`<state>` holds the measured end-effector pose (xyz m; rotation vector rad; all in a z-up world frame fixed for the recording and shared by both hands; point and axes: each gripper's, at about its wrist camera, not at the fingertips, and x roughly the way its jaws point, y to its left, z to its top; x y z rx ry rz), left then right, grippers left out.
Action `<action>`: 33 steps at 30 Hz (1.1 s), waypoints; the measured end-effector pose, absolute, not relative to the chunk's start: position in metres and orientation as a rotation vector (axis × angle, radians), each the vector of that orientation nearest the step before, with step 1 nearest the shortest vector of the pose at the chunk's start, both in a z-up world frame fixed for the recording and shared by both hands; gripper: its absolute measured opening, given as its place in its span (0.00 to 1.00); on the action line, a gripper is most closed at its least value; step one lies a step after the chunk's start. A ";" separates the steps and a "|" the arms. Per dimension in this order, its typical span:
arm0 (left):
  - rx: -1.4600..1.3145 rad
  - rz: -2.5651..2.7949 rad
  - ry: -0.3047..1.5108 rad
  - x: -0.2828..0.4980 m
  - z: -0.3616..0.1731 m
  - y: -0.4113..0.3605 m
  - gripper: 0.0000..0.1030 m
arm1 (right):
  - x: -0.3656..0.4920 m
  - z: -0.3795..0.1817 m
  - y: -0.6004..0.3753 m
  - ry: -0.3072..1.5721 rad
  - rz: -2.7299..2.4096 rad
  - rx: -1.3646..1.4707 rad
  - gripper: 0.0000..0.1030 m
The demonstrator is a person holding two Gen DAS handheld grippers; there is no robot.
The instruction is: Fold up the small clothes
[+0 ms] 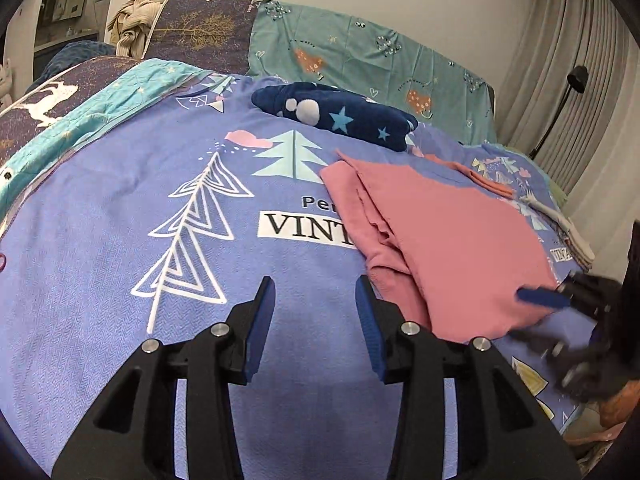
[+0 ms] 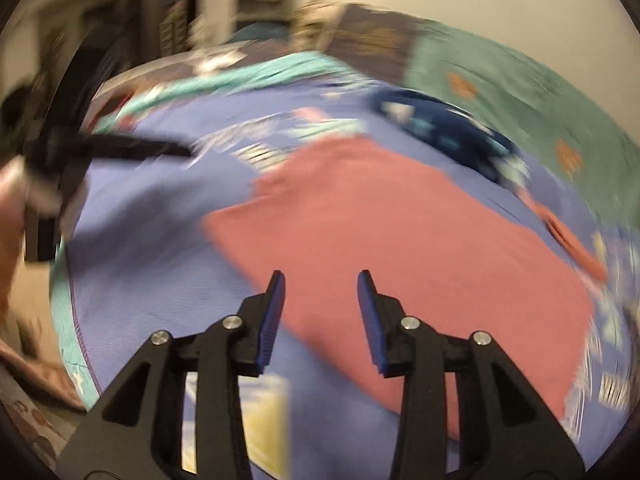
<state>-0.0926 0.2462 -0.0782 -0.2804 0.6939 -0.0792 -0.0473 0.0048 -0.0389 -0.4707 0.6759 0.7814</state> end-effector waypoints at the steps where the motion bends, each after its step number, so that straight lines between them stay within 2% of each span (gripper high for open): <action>1: -0.301 -0.086 0.686 -0.093 -0.080 0.253 0.41 | -0.052 -0.044 0.020 0.668 0.794 -0.520 0.39; 5: -0.340 -0.089 0.667 -0.095 -0.087 0.270 0.41 | -0.066 -0.066 0.063 0.648 0.770 -0.693 0.45; 12: -0.441 -0.104 0.684 -0.088 -0.105 0.292 0.41 | -0.057 -0.084 0.099 0.546 0.605 -0.850 0.43; 13: -0.449 -0.110 0.683 -0.087 -0.105 0.294 0.41 | -0.058 -0.088 0.109 0.495 0.592 -0.897 0.35; 14: -0.453 -0.117 0.679 -0.087 -0.105 0.295 0.41 | -0.061 -0.091 0.113 0.467 0.595 -0.928 0.03; 18: -0.445 -0.140 0.669 -0.086 -0.102 0.297 0.41 | -0.068 -0.079 0.110 0.451 0.634 -0.841 0.04; 23: -0.450 -0.246 0.699 -0.061 -0.093 0.292 0.41 | -0.054 -0.069 0.100 0.536 0.669 -0.713 0.04; 27: -0.447 -0.387 0.757 -0.018 -0.085 0.276 0.42 | -0.056 -0.074 0.106 0.533 0.662 -0.736 0.04; 33: -0.437 -0.452 0.906 0.062 -0.105 0.256 0.41 | -0.060 -0.073 0.103 0.555 0.659 -0.697 0.05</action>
